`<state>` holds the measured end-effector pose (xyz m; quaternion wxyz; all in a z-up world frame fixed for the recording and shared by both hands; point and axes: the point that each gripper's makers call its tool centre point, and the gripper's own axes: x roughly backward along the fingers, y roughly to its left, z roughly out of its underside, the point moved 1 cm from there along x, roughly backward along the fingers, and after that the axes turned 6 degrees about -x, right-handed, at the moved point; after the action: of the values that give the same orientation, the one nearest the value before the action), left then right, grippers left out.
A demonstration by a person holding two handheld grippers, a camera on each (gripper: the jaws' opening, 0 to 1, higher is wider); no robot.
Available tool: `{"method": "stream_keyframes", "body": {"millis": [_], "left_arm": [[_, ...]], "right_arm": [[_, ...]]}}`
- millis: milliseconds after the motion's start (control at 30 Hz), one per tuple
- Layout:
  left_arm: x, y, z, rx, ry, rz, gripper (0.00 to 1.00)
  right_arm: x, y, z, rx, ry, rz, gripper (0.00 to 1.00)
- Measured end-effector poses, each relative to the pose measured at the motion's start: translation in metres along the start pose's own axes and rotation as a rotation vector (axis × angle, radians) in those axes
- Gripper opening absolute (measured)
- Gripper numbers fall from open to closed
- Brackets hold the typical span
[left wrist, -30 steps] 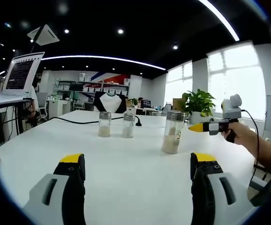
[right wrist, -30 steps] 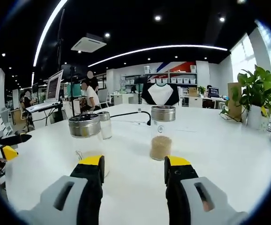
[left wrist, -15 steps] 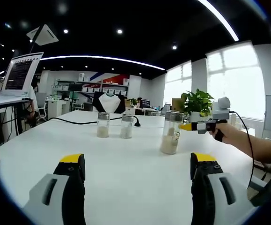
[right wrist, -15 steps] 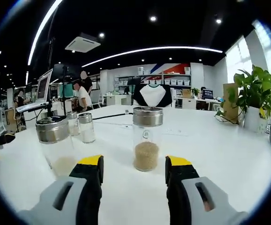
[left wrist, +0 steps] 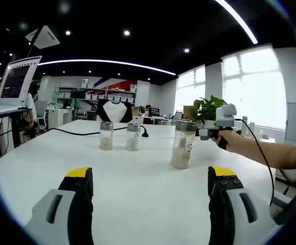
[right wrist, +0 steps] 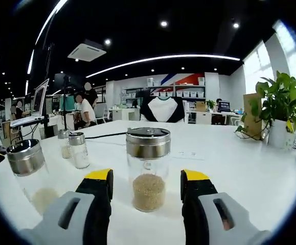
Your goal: Rotate the seasoning bottle until the label or dispensing opening points toward the visible target arrow and the bottle remains upright within the marked orientation range
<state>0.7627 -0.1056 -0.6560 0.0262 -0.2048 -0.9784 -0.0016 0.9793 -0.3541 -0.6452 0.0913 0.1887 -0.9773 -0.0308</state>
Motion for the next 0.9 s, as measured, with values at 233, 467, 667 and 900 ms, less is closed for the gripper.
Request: {"method": "stream_keyframes", "body": {"millis": [233,467,667,900], "left_arm": [[-0.002,-0.004,0.000,-0.006,0.003,0.015,0.98],[-0.001,-0.005,0.000,-0.007,0.002,0.012,0.98],[0.000,-0.003,0.000,-0.005,0.000,0.006,0.98],[-0.001,-0.003,0.000,-0.003,0.000,0.005,0.98]], "right_arm": [[-0.018,-0.004,-0.003,-0.007,-0.006,-0.004,0.52],[-0.027,-0.006,-0.003,0.001,-0.012,-0.006,0.47],[-0.031,-0.004,-0.003,-0.006,0.002,-0.014,0.39],[-0.029,-0.006,-0.002,-0.011,0.013,0.016,0.39]]}}
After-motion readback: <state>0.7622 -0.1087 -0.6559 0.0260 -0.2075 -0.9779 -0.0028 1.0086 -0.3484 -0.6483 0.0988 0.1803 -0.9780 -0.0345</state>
